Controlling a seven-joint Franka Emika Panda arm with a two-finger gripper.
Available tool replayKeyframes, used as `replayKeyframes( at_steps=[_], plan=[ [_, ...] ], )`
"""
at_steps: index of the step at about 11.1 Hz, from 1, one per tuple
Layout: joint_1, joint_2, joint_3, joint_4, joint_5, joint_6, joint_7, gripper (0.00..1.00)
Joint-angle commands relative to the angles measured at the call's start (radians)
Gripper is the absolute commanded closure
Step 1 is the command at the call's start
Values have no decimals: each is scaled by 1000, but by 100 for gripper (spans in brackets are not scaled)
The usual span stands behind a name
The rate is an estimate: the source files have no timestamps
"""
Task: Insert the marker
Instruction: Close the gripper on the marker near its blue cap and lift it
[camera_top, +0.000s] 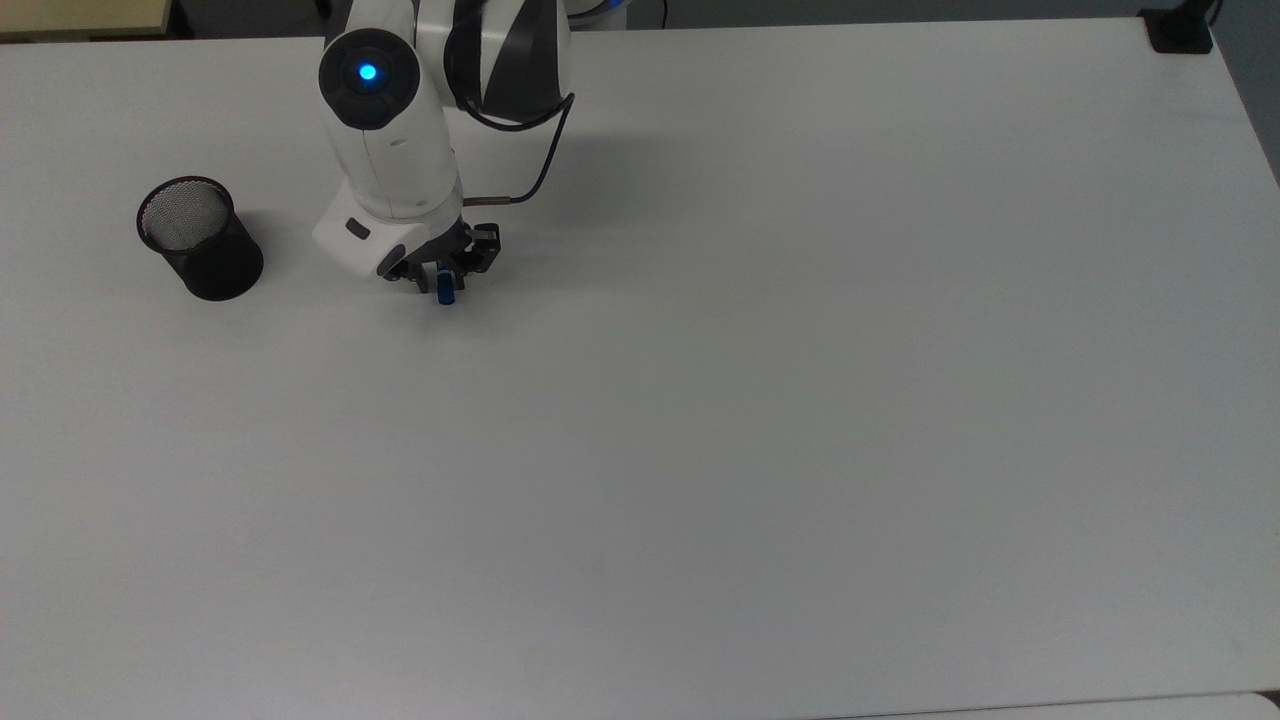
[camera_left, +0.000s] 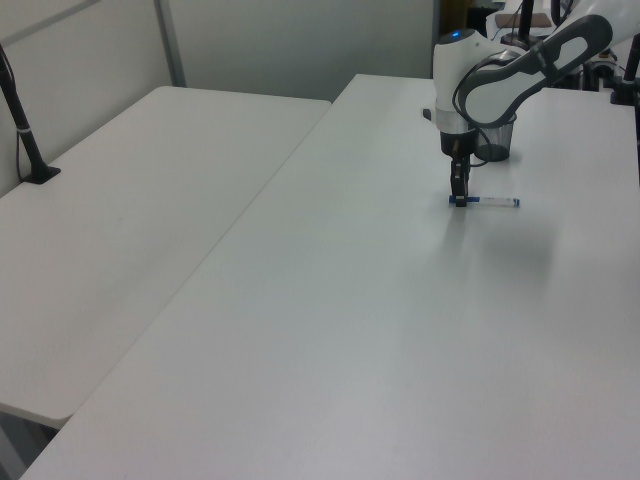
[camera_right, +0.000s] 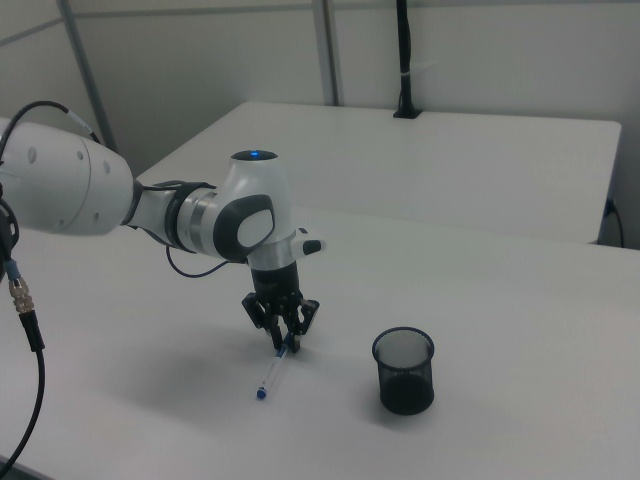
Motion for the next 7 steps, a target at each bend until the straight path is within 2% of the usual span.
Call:
replayKeyframes(
  at_steps=[1, 2, 5, 7],
  plan=[
    [1, -3, -2, -12, -13, 33, -9, 83],
    [1, -6, -2, -12, -13, 31, -9, 87],
    [-5, -30, -2, 3, -9, 27, -6, 88],
    [-39, -79, -2, 41, -4, 36, -4, 88]
  ],
)
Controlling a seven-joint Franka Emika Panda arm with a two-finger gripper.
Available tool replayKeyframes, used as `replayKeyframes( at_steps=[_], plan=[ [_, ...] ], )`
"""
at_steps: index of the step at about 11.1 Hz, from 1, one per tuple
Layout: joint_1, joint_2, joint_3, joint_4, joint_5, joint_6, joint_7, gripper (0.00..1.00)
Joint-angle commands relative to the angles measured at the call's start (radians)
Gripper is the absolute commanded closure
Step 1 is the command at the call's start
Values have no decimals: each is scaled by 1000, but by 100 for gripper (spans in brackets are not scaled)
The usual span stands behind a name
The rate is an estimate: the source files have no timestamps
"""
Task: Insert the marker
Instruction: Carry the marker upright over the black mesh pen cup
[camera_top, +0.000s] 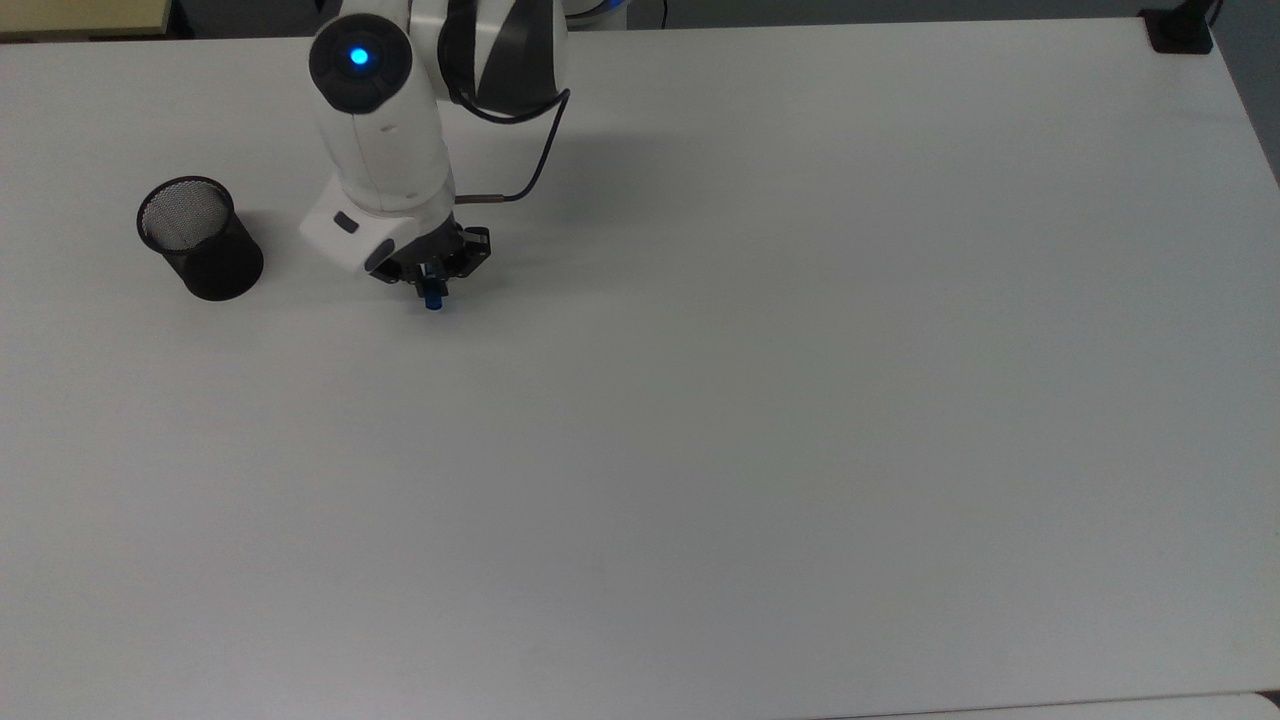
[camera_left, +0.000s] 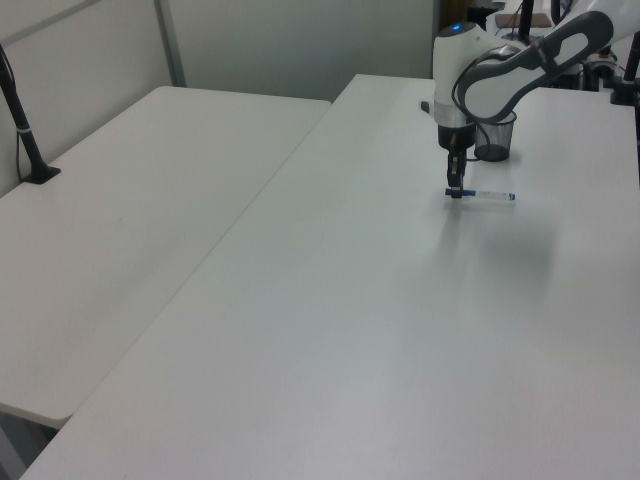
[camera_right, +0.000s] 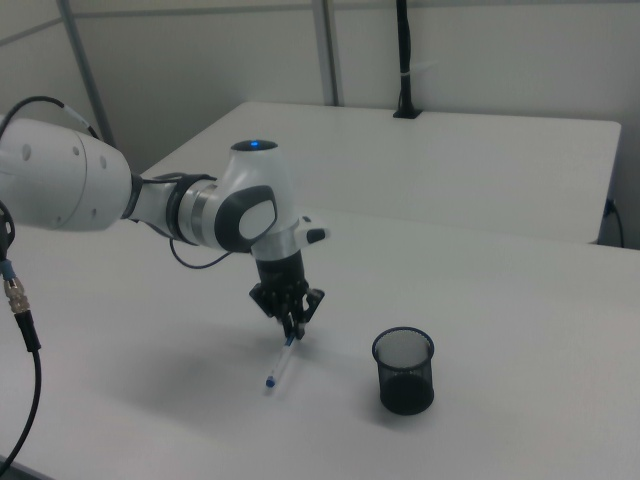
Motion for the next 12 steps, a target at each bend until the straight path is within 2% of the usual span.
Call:
replayKeyframes(
  at_steps=[1, 4, 7, 12],
  plan=[
    [-57, -88, -1, 42, -1, 24, -5, 87],
    [-134, -150, -2, 47, 4, 137, 9, 86],
    [-201, -189, -2, 14, 5, 273, 78, 86],
    [-284, -171, -7, -38, 5, 503, 78, 86]
  ],
)
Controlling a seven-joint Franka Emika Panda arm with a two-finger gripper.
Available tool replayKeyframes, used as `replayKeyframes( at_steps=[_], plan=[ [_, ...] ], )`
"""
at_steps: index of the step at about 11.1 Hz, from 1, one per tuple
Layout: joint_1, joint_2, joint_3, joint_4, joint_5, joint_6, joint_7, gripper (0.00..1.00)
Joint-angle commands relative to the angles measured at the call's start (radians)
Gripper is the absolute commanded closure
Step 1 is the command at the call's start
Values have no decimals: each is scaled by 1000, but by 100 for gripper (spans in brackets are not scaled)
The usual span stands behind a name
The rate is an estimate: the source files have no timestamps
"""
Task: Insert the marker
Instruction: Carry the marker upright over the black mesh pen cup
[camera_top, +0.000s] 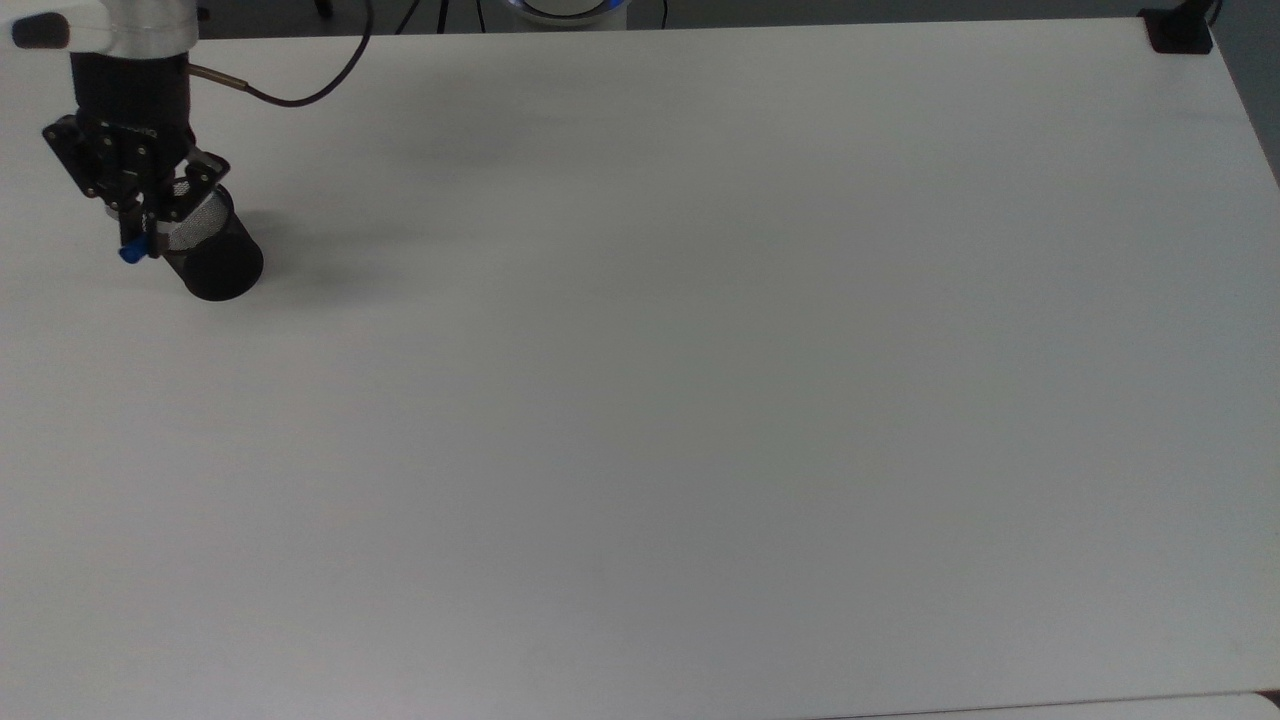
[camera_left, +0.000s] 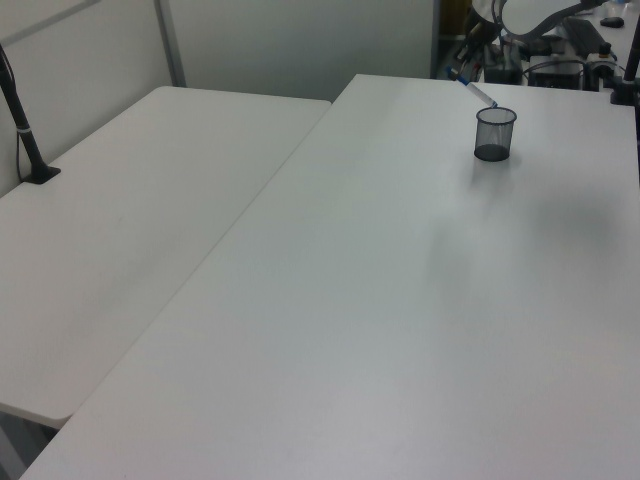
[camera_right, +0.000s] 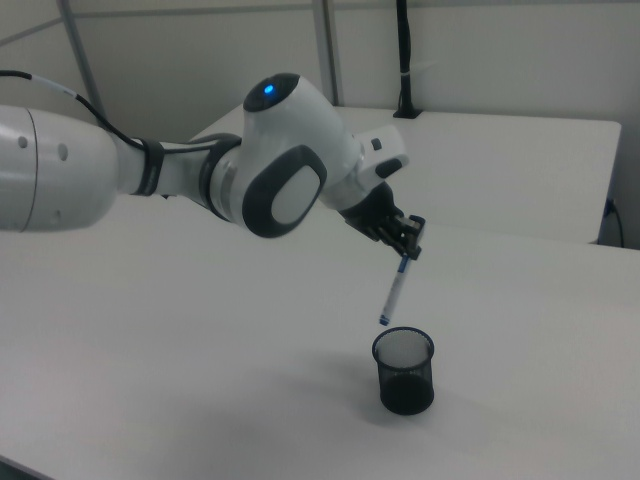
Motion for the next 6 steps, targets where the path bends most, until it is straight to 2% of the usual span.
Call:
replayKeyframes(
  at_steps=[1, 6],
  plan=[
    [-41, -7, 0, -93, 2, 161, 12, 86],
    [-65, -9, -1, -160, -1, 175, 4, 84]
  ],
)
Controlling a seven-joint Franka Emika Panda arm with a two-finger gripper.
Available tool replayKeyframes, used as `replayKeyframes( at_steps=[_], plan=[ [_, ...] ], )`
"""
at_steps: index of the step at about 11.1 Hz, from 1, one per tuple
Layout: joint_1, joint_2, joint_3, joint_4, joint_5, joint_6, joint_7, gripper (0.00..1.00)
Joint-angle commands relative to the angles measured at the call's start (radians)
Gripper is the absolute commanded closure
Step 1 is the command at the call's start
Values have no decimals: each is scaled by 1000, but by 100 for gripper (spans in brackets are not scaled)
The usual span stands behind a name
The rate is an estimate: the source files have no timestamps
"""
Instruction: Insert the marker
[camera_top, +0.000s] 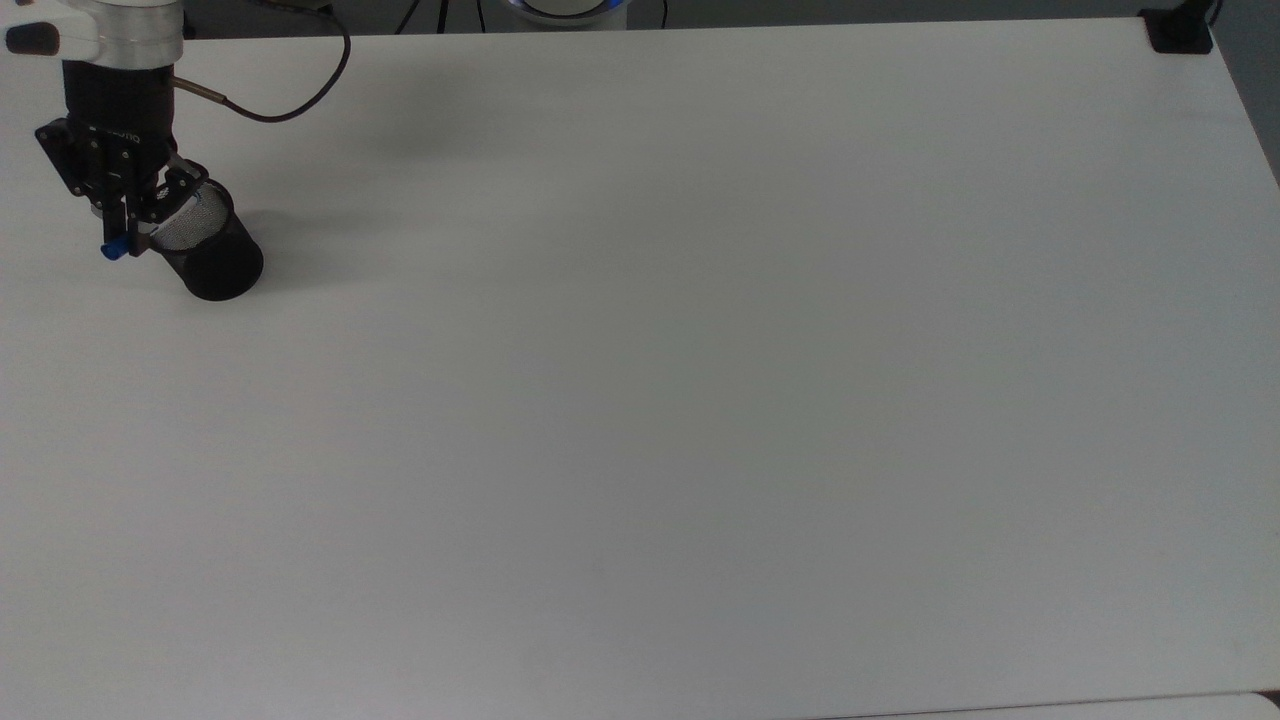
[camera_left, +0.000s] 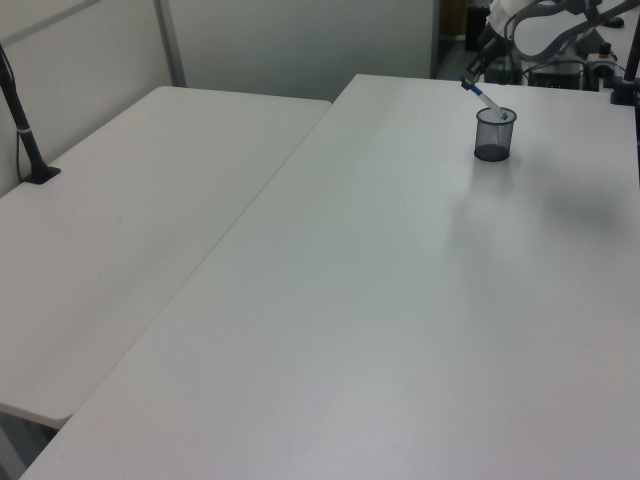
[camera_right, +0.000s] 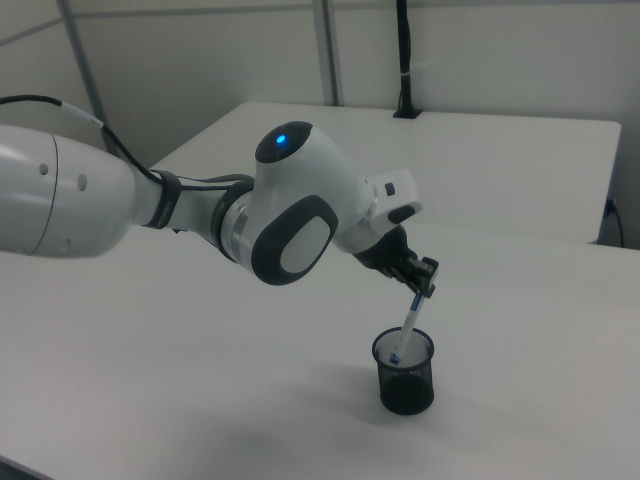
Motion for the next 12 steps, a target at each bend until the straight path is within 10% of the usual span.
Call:
replayKeyframes(
  at_steps=[1, 2, 3, 7, 12],
  plan=[
    [-2, -19, 0, -54, -1, 31, 4, 75],
    [-4, -18, 0, -54, -1, 31, 4, 49],
    [-5, -19, 0, -51, -1, 30, 16, 0],
    [45, -37, 18, -14, 2, 7, 83, 0],
    [321, -45, 20, 187, 5, -406, 266, 0]
  ],
)
